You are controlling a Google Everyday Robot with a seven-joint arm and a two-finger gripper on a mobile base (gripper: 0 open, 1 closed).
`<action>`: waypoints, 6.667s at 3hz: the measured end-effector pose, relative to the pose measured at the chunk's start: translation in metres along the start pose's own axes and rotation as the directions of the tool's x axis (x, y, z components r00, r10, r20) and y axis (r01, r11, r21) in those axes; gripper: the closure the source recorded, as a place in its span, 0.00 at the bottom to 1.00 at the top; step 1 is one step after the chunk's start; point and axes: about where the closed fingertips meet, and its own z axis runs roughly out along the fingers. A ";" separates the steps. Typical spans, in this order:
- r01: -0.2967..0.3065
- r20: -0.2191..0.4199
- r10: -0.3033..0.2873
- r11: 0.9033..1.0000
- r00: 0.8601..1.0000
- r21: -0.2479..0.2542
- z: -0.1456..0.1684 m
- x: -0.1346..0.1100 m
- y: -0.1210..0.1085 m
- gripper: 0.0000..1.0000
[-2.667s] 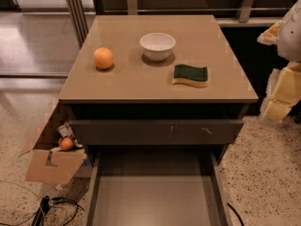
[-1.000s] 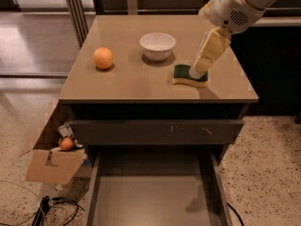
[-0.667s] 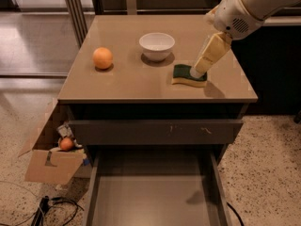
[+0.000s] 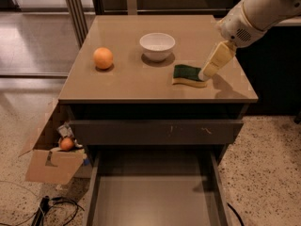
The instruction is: Place sponge into middle drawer
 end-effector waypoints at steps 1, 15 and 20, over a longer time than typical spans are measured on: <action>-0.032 -0.031 0.031 0.999 0.999 -0.022 0.024 0.010 0.000 0.00; -0.179 0.062 0.175 0.982 0.983 0.061 -0.060 0.089 0.055 1.00; -0.147 0.002 0.148 0.979 0.989 -0.141 0.036 0.097 0.183 1.00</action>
Offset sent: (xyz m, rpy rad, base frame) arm 0.0361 -0.0079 -0.0968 -0.0263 0.1607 -0.1110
